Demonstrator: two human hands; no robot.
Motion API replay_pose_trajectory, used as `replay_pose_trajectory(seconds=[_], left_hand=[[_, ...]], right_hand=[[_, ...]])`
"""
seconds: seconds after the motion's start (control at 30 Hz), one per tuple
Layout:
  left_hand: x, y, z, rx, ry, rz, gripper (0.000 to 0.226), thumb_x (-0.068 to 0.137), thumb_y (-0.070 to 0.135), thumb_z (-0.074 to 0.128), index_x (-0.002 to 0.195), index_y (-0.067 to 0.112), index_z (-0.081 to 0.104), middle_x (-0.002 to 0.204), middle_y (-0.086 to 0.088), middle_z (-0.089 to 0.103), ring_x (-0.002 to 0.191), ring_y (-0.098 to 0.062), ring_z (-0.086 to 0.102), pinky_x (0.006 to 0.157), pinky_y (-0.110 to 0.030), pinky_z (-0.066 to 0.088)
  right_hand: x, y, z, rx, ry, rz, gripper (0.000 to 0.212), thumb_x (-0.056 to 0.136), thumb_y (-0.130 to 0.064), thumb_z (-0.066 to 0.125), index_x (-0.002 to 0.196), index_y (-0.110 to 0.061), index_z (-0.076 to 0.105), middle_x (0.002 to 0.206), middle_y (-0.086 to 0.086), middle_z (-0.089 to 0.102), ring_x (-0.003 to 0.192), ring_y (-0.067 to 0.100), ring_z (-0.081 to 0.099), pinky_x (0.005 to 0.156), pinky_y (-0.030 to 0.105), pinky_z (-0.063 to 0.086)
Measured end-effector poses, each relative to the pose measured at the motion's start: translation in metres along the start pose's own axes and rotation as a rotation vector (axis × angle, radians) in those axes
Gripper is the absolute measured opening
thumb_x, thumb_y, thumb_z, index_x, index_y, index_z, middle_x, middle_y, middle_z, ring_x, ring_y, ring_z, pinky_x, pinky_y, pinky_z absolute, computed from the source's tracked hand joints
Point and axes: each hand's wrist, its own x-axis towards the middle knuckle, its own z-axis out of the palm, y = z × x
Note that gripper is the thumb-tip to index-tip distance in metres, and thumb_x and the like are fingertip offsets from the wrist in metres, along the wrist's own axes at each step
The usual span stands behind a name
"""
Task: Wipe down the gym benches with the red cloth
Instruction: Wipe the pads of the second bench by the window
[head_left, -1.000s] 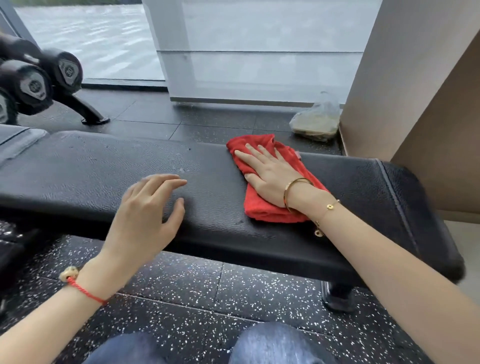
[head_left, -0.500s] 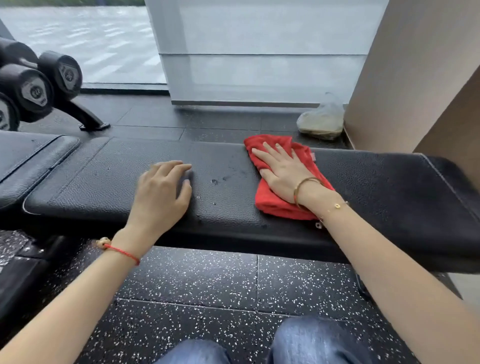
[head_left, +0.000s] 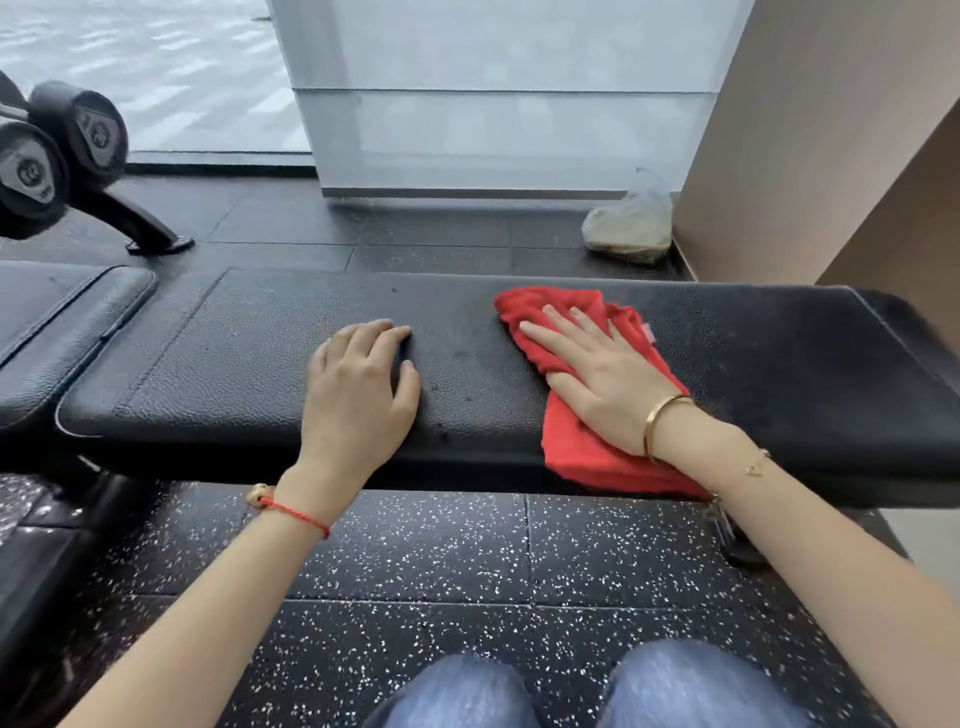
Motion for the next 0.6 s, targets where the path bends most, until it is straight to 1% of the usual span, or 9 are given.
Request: replay_pose_trajectory(seconds=[0.07, 0.13, 0.27, 0.37, 0.5, 0.57, 0.6], left_hand=[[-0.001, 0.0, 0.003, 0.009, 0.007, -0.006, 0.038, 0.095, 0.025, 0.051, 0.131, 0.014, 0.058, 0.136, -0.004, 0.057, 0.131, -0.025, 0.045, 0.114, -0.045, 0.031], [-0.001, 0.0, 0.004, 0.013, 0.012, -0.012, 0.038, 0.095, 0.024, 0.051, 0.131, 0.014, 0.058, 0.137, -0.004, 0.056, 0.132, -0.025, 0.045, 0.115, -0.045, 0.031], [-0.001, 0.001, 0.003, 0.006, 0.02, -0.02, 0.037, 0.095, 0.023, 0.052, 0.13, 0.014, 0.059, 0.136, -0.004, 0.057, 0.131, -0.025, 0.046, 0.114, -0.045, 0.032], [-0.001, 0.002, 0.001, 0.001, 0.014, -0.016, 0.04, 0.093, 0.026, 0.046, 0.129, 0.014, 0.06, 0.136, -0.004, 0.058, 0.13, -0.027, 0.047, 0.113, -0.046, 0.033], [-0.001, 0.003, 0.001, -0.01, -0.001, -0.021, 0.048, 0.091, 0.033, 0.04, 0.131, 0.015, 0.058, 0.138, -0.004, 0.056, 0.132, -0.026, 0.046, 0.113, -0.047, 0.033], [-0.001, 0.002, 0.001, -0.012, 0.002, -0.022, 0.048, 0.091, 0.034, 0.039, 0.132, 0.016, 0.058, 0.138, -0.003, 0.056, 0.133, -0.025, 0.045, 0.114, -0.047, 0.032], [-0.001, 0.002, 0.002, -0.009, 0.002, -0.022, 0.048, 0.091, 0.034, 0.039, 0.132, 0.016, 0.058, 0.138, -0.003, 0.056, 0.133, -0.025, 0.045, 0.114, -0.047, 0.033]], right_hand=[[0.021, 0.013, -0.004, 0.011, -0.005, 0.092, 0.054, 0.099, -0.03, 0.037, 0.15, -0.037, 0.02, 0.161, -0.005, 0.006, 0.149, 0.019, 0.0, 0.119, 0.039, -0.006], [0.051, 0.01, -0.002, -0.006, -0.022, 0.121, 0.053, 0.1, -0.031, 0.034, 0.15, -0.036, 0.019, 0.162, -0.003, 0.004, 0.149, 0.02, -0.002, 0.119, 0.041, -0.006], [0.08, -0.027, 0.014, -0.043, -0.033, 0.01, 0.054, 0.099, -0.031, 0.032, 0.151, -0.034, 0.017, 0.162, -0.002, 0.003, 0.149, 0.021, -0.002, 0.119, 0.043, -0.007], [0.059, -0.039, 0.019, -0.047, -0.007, -0.075, 0.055, 0.098, -0.032, 0.034, 0.151, -0.034, 0.017, 0.162, -0.003, 0.005, 0.149, 0.02, 0.0, 0.119, 0.043, -0.007], [0.014, -0.02, 0.014, -0.017, 0.034, -0.167, 0.056, 0.098, -0.032, 0.037, 0.15, -0.038, 0.018, 0.161, -0.007, 0.009, 0.149, 0.018, 0.003, 0.117, 0.036, -0.008], [0.009, -0.001, 0.006, -0.011, 0.032, -0.135, 0.055, 0.098, -0.032, 0.038, 0.149, -0.039, 0.02, 0.161, -0.008, 0.01, 0.149, 0.017, 0.004, 0.116, 0.033, -0.009], [0.013, 0.01, 0.002, -0.007, 0.023, -0.091, 0.055, 0.098, -0.031, 0.039, 0.149, -0.039, 0.02, 0.161, -0.007, 0.009, 0.149, 0.018, 0.004, 0.116, 0.034, -0.008]])
